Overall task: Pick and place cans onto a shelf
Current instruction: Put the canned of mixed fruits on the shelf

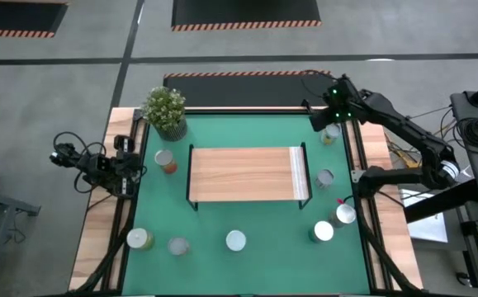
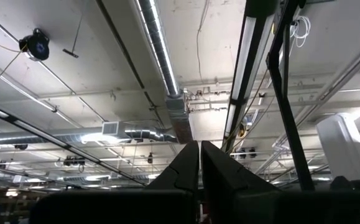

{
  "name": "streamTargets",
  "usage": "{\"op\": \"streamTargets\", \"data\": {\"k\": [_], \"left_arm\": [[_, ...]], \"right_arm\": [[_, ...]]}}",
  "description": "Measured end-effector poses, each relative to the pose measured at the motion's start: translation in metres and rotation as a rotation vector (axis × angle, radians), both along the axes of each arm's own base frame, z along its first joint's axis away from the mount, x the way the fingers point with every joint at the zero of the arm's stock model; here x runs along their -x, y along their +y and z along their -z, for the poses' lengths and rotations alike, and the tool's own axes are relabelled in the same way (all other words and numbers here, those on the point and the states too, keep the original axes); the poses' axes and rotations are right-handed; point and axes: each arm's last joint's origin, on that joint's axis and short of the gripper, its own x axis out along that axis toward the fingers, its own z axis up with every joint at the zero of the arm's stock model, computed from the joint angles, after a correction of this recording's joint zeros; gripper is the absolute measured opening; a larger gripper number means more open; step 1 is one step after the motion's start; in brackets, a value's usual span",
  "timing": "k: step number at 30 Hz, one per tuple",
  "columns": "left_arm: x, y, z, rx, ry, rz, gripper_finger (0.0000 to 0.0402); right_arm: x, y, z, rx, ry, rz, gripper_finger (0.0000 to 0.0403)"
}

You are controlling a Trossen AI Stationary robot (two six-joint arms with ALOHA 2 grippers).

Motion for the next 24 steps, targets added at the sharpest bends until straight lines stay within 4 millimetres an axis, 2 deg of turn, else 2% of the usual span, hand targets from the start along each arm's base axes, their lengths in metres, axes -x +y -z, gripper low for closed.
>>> {"op": "streamTargets", "data": {"k": [5, 9, 12, 20, 24], "left_arm": [[0.0, 0.0, 0.0, 0.001, 0.0, 0.001, 0.0], [0.0, 0.0, 0.0, 0.001, 0.0, 0.001, 0.0], [0.0, 0.0, 0.0, 0.001, 0.0, 0.001, 0.0], [0.0, 0.0, 0.0, 0.001, 0.001, 0.0, 0.0], [0.0, 0.001, 0.001, 0.036, 0.021, -0.03, 0.0]], "right_arm": [[0.004, -0.007, 0.005, -0.035, 0.017, 0.064, 0.0017], [0.006, -0.012, 0.013, -0.096, 0.042, 0.117, 0.0057], [0.006, -0.017, 0.021, -0.12, 0.094, 0.173, 0.0107], [0.0, -0.028, 0.037, -0.18, 0.147, 0.19, 0.0261], [-0.002, -0.031, 0.042, -0.19, 0.173, 0.213, 0.0325]]}}
